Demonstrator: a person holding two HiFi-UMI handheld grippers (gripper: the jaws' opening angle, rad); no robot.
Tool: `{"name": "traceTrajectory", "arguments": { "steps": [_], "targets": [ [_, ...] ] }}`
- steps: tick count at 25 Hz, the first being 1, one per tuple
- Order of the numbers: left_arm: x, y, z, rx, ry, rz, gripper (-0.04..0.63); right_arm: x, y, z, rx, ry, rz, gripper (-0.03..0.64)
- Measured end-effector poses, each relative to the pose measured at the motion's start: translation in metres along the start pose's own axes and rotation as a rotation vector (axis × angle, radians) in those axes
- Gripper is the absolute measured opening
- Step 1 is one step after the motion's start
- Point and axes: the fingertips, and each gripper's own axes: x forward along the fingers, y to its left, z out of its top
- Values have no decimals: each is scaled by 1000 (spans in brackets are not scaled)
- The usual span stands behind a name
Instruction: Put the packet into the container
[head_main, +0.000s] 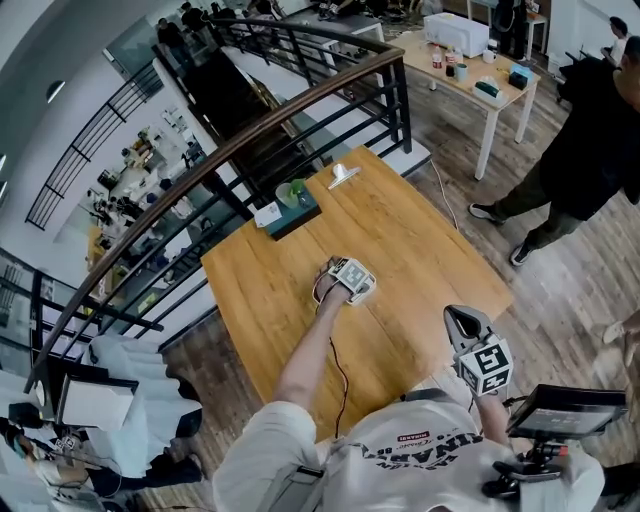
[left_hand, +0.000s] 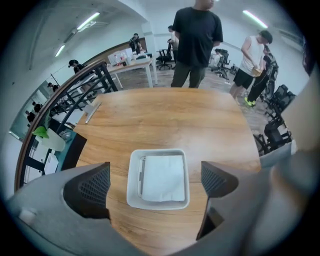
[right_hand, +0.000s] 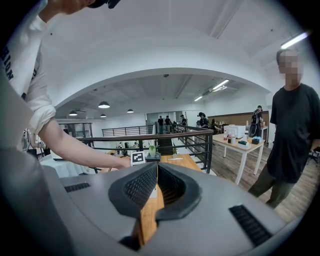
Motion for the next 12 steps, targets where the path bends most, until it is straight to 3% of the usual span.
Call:
{"name": "traceTrajectory", "arguments": {
  "steps": [5,8,12],
  "targets": [
    [-52,-10,17,8,-127,21,568,-1,10,5,-13,-17,22,9],
    [-93,-12,28,-11,-246,51,557,1,17,9,-24,-24,43,9],
    [-160,-24,40,-65,-445,100,472,5,30,18,-46,-31,84,9]
  ]
}}
